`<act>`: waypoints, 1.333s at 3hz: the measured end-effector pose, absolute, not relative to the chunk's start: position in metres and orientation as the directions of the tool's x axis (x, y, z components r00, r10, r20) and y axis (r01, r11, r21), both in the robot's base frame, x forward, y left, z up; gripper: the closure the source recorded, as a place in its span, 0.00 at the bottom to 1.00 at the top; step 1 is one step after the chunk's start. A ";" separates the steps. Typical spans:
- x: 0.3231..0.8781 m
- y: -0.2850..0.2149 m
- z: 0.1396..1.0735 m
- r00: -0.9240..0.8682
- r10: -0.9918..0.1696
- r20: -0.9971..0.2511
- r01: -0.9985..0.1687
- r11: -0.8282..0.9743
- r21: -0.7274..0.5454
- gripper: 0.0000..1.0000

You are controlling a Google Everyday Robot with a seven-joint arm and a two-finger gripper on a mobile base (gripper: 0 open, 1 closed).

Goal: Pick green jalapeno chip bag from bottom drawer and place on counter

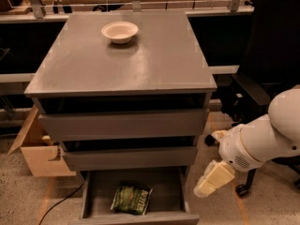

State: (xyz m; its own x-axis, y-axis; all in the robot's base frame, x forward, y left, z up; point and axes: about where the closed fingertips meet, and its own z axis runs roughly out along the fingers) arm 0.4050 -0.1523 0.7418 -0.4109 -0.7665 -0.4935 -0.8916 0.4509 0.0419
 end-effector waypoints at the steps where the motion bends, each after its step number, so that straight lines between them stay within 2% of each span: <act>1: 0.405 -0.141 0.691 -0.447 -0.761 -0.470 -0.885 0.454 0.106 0.00; 2: 0.405 -0.119 0.625 -0.484 -0.740 -0.468 -0.872 0.450 0.191 0.00; 4: 0.412 -0.057 0.508 -0.512 -0.640 -0.573 -0.858 0.415 0.303 0.00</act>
Offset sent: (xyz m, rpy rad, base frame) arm 0.0038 0.0608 -0.2027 0.1150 0.2298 -0.0171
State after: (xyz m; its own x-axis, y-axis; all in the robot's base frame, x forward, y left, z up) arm 0.4121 -0.0566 0.5085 -0.5122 -0.6395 -0.5733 -0.8578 0.4151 0.3032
